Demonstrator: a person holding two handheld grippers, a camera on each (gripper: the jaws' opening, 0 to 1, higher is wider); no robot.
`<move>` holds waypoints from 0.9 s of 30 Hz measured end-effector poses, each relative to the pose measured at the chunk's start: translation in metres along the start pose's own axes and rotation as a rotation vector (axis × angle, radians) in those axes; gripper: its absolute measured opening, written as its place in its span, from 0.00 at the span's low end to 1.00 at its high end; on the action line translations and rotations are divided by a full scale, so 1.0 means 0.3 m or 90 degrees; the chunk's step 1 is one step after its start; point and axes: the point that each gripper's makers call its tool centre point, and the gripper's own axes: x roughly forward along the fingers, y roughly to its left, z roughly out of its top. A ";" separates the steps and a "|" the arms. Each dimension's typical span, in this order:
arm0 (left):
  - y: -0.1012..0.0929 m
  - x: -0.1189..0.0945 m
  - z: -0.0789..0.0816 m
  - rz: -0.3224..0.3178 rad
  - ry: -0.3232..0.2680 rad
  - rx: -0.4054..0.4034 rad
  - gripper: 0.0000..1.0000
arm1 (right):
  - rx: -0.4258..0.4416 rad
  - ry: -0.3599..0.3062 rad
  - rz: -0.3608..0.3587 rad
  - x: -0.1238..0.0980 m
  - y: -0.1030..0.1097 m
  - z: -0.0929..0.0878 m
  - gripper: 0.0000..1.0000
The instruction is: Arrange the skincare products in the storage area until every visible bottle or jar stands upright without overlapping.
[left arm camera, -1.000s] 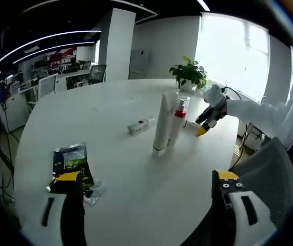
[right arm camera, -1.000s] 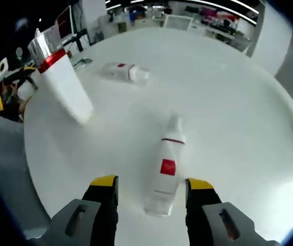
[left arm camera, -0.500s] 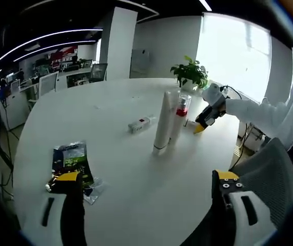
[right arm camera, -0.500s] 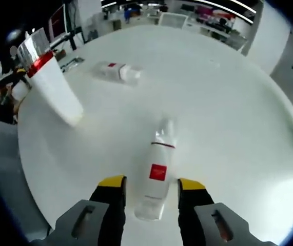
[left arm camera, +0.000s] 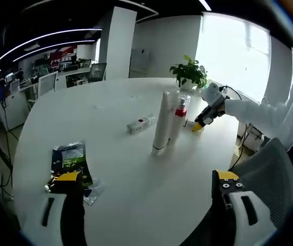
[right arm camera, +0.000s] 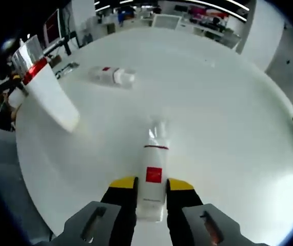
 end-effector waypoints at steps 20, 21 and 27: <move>-0.032 0.007 0.013 -0.011 -0.010 0.000 0.99 | 0.031 -0.036 0.045 -0.044 0.136 -0.067 0.12; -0.035 0.007 0.015 -0.012 -0.011 0.000 0.99 | 0.045 -0.047 0.050 -0.045 0.143 -0.067 0.12; -0.055 0.011 0.024 -0.024 -0.019 -0.006 0.99 | 0.115 -0.087 0.113 -0.067 0.211 -0.072 0.12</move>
